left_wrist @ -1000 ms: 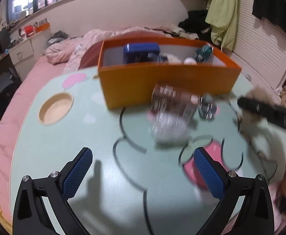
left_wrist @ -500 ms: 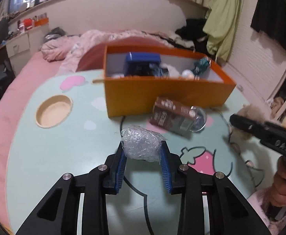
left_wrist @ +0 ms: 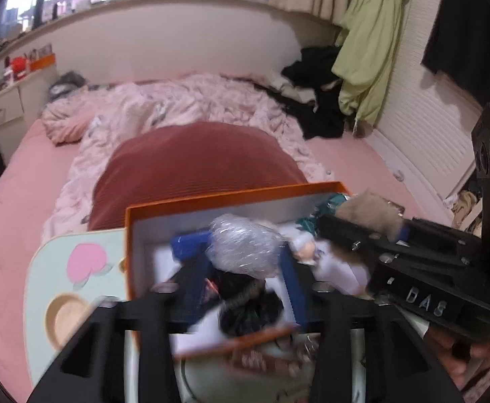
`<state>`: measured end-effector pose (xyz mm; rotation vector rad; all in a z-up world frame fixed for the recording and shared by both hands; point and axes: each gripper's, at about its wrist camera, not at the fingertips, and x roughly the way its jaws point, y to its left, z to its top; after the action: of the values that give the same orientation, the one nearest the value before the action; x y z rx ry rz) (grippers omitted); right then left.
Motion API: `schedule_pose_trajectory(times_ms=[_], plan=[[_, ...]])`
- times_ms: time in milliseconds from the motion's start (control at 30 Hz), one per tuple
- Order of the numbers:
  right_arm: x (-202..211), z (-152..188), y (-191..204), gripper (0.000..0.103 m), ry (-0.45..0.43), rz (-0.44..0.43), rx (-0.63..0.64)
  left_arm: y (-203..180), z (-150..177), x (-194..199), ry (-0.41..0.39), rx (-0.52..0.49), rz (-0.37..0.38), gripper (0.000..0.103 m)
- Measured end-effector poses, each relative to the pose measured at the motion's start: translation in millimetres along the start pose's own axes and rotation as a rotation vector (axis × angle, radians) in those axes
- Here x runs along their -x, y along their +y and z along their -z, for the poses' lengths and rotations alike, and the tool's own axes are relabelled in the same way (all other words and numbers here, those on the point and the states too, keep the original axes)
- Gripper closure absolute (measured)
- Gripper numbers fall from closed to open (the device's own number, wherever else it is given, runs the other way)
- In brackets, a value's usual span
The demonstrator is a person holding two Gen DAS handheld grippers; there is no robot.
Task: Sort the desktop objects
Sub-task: 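Carry the bag and brown fur ball into the orange box, open both grippers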
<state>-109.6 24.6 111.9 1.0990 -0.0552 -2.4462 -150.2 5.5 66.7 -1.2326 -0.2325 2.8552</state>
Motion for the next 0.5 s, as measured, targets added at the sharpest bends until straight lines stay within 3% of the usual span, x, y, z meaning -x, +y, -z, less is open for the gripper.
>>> schedule_pose_trajectory(times_ms=[33,67,167,267,500], plan=[[-11.3,-5.1,-3.5,0.064,0.028,0.008,-0.022,4.4,-2.1,-6.0,0.015,0.028,-0.026,0.032],[-19.2,-8.5,-8.5,0.064,0.046,0.020,-0.045,9.4,-2.8,-9.2,0.019,0.055,-0.025,0.027],[-22.0,-7.8,-23.2,0.054,0.043,-0.031,-0.105,19.7,7.8,-2.7,-0.007,0.093,0.050,0.027],[-4.8,5.0,-28.1,0.037,-0.017,-0.054,-0.111,20.7,21.5,9.0,-0.036,0.089,0.053,0.021],[31.6,42.1,-20.1,0.035,-0.035,-0.036,-0.052,7.7,70.6,45.4,-0.043,0.019,-0.002,0.010]])
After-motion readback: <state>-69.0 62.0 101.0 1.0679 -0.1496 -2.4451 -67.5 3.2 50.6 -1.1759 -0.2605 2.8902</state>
